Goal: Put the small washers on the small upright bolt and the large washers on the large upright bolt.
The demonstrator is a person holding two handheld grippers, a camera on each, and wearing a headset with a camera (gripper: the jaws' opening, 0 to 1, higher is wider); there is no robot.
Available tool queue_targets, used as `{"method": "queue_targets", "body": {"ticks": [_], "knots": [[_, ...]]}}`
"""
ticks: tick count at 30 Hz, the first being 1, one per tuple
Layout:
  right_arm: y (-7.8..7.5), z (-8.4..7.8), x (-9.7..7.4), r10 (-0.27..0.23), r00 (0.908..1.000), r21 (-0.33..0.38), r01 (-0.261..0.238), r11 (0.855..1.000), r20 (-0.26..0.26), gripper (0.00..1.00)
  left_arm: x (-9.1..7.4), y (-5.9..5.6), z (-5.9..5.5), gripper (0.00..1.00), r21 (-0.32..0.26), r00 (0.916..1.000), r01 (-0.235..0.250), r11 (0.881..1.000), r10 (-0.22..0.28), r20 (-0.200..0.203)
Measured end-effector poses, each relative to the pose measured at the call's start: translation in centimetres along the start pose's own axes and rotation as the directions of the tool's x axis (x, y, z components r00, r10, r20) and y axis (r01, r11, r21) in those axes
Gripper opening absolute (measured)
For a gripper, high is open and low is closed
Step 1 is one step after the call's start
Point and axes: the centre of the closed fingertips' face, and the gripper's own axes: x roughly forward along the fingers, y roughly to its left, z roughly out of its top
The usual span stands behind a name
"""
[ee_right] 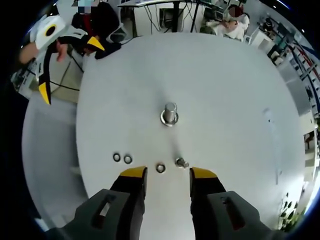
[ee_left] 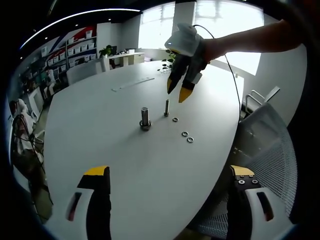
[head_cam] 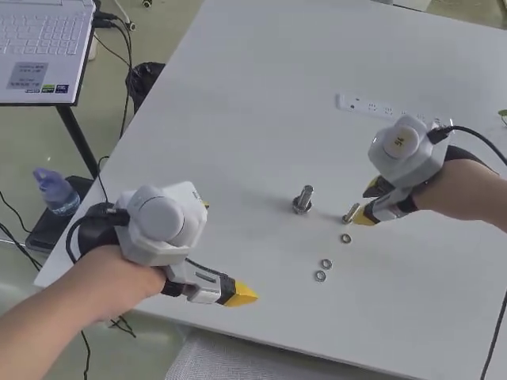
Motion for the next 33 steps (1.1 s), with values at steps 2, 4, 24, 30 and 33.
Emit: {"method": "queue_targets", "body": {"ticks": [2,4,24,30,33], "knots": [[0.3,-0.2,0.0,0.003,1.0000,0.003,-0.003,1.000,0.000,0.36,0.0,-0.2,-0.1,0.97,0.003,1.0000,0.005,1.000,-0.005,-0.006],[0.5,-0.2,0.0,0.005,1.0000,0.004,-0.005,1.000,0.002,0.36,0.0,-0.2,-0.3,0.95,0.009,0.9999,0.005,1.000,-0.005,-0.011],[2.0,-1.4,2.5,0.021,0.9995,-0.007,-0.021,1.000,-0.023,0.32,-0.4,-0.3,0.8,0.91,0.004,0.9998,-0.019,1.000,0.019,0.007],[2.0,-1.8,3.5,0.027,0.9993,0.011,-0.027,1.000,-0.028,0.30,-0.6,-0.2,0.6,0.90,-0.006,0.9995,-0.029,1.000,0.029,0.011],[2.2,-2.1,4.0,0.031,0.9988,0.006,-0.031,1.000,-0.037,0.29,-0.8,-0.1,0.6,0.89,-0.008,0.9993,-0.033,0.999,0.034,0.014]]}}
